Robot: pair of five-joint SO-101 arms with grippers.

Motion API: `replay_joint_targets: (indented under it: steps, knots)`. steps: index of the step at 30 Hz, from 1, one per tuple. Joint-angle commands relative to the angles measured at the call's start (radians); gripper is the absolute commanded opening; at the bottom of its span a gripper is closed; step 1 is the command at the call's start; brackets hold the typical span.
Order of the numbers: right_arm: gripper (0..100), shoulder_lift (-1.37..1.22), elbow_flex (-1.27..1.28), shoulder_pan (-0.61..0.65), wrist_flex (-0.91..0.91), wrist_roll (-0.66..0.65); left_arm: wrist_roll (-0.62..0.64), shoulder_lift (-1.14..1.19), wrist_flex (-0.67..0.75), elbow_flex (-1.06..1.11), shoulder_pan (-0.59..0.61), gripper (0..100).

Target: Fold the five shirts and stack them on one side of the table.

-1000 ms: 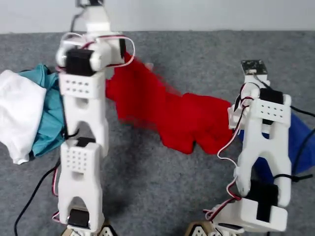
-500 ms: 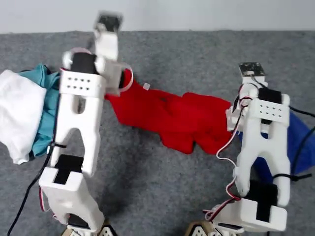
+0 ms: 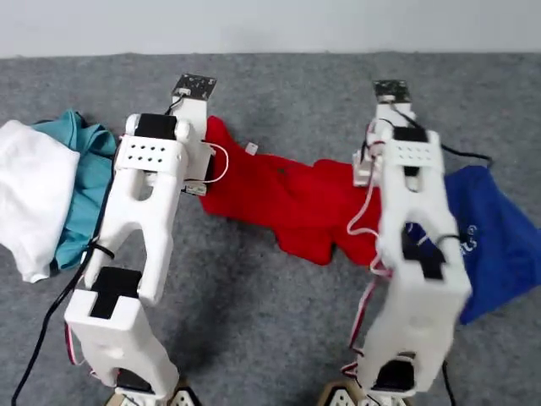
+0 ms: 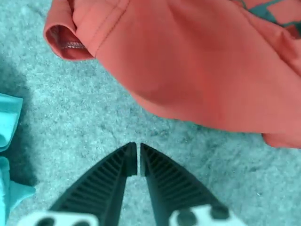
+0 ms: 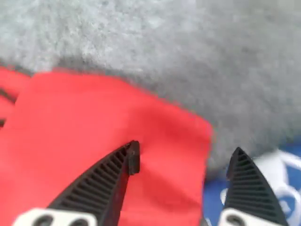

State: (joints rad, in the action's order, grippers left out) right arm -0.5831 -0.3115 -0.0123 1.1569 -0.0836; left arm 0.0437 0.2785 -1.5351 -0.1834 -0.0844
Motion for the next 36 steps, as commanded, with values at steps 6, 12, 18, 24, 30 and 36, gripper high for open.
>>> replay_joint_targets:
  steps: [6, 12, 18, 24, 30, 36]
  knots:
    - [13.7, -0.512, -0.701, 0.027, 0.308, -0.129, -0.012, -0.054, -0.006, -0.005, 0.011, 1]
    - [2.0, -0.633, -1.22, 0.031, 0.628, -0.15, -0.012, -0.052, -0.006, -0.005, 0.012, 1]
    - [1.0, -0.493, -1.278, 0.048, 0.645, -0.15, -0.012, -0.052, -0.006, -0.005, 0.014, 1]
    - [1.0, -0.091, -0.804, 0.13, 0.645, -0.193, -0.012, -0.052, -0.006, -0.005, 0.015, 1]
    - [1.0, 0.463, -0.121, 0.18, 0.642, -0.334, -0.012, -0.052, -0.006, -0.005, 0.015, 1]
    - [1.0, 1.024, 0.535, 0.173, 0.638, -0.509, -0.015, -0.054, 0.002, -0.012, 0.028, 1]
